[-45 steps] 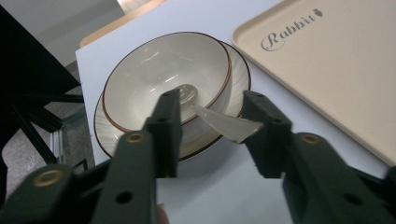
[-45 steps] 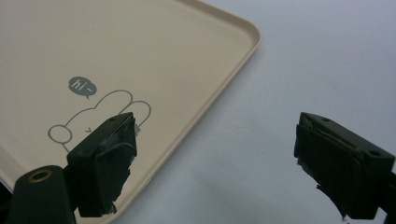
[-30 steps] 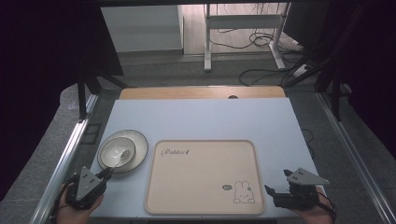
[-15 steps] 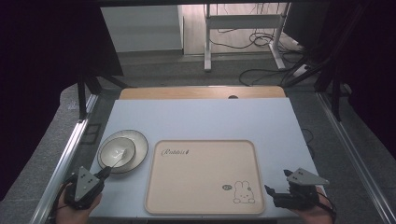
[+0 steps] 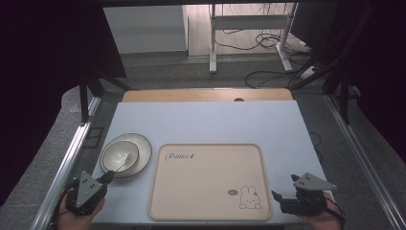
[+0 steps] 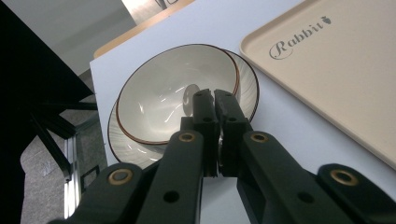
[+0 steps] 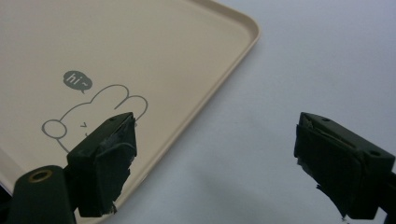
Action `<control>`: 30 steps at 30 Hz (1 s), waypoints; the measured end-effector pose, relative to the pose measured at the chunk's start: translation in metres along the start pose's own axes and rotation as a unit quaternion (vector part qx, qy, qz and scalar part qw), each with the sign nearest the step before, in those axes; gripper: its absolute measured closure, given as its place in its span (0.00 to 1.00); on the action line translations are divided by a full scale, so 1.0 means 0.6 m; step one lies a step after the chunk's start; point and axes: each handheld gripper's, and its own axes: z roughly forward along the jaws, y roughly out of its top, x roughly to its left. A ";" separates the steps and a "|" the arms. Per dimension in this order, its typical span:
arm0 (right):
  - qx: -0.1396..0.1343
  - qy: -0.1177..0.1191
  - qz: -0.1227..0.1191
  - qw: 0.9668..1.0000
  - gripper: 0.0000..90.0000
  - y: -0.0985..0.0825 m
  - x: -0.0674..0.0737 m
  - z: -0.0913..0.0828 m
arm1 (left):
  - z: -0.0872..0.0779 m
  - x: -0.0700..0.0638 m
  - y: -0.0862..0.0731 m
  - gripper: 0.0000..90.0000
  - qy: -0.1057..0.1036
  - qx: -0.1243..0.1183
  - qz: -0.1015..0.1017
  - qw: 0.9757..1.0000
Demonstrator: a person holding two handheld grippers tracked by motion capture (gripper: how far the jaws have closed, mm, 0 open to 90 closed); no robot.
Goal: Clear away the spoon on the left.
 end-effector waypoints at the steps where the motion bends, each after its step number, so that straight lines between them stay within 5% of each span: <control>1: 0.001 0.000 0.000 1.000 0.14 0.000 0.000 0.000 | 0.000 0.000 0.000 0.99 0.000 0.000 0.000 1.000; 20: 0.029 0.008 -0.016 0.999 0.13 -0.005 0.004 0.010 | 0.007 -0.005 0.000 0.97 -0.030 0.008 0.012 0.999; 30: 0.027 0.008 -0.015 1.000 0.13 -0.005 0.004 0.010 | 0.003 -0.006 0.006 0.99 -0.028 0.003 0.013 1.000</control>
